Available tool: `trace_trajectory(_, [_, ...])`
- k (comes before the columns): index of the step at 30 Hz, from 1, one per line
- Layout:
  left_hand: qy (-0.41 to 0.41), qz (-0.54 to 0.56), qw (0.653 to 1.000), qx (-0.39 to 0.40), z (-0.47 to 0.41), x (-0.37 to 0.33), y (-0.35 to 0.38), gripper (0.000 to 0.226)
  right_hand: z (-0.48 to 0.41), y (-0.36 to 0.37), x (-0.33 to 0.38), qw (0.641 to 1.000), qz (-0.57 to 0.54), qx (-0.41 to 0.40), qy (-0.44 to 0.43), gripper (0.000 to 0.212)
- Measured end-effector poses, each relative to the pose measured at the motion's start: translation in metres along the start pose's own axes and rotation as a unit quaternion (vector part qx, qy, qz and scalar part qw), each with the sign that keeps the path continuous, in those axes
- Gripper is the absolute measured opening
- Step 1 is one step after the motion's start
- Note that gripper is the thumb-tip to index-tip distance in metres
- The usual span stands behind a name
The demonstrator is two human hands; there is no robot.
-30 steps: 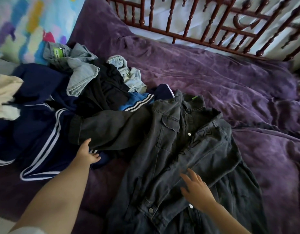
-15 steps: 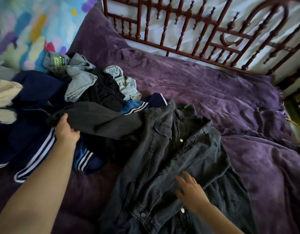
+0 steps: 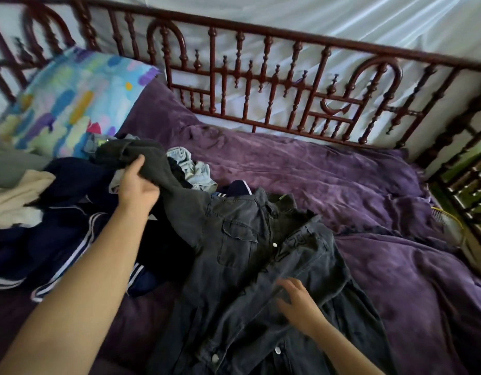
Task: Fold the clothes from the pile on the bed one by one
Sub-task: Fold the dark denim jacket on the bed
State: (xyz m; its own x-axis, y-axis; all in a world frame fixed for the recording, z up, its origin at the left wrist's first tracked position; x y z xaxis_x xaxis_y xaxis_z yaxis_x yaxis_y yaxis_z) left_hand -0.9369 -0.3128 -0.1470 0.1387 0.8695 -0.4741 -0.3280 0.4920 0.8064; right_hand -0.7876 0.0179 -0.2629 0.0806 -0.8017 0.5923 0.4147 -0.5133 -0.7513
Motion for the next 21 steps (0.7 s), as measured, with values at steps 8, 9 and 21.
trace_trajectory(8, [-0.128,-0.439,0.888,0.04,0.113,0.207,-0.049,0.045,0.026,0.001,-0.041,0.696,-0.666,-0.204,0.178,0.034])
trace_trajectory(9, [-0.187,-0.521,0.831,0.057,0.125,0.232,-0.073,0.052,0.035,0.008,-0.054,0.664,-0.684,-0.219,0.208,0.039])
trace_trajectory(21, [-0.272,-0.806,0.518,-0.093,0.131,0.229,-0.195,0.012,0.093,0.116,-0.156,0.822,-0.389,-0.13,0.394,0.053])
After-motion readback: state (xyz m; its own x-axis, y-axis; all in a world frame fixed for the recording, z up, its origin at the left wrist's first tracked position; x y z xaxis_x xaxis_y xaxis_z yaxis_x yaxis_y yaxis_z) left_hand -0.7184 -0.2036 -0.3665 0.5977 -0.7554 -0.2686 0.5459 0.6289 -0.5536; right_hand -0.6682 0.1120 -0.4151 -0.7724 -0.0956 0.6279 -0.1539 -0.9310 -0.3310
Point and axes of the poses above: each hand's wrist, its own z-axis away from the middle knuckle, its own y-axis out of the palm, x = y × z, the point moved 1 cm from there along -z, towards the middle knuckle, and after that the axes turned 14 degrees about -y, right-handed, at the moved point
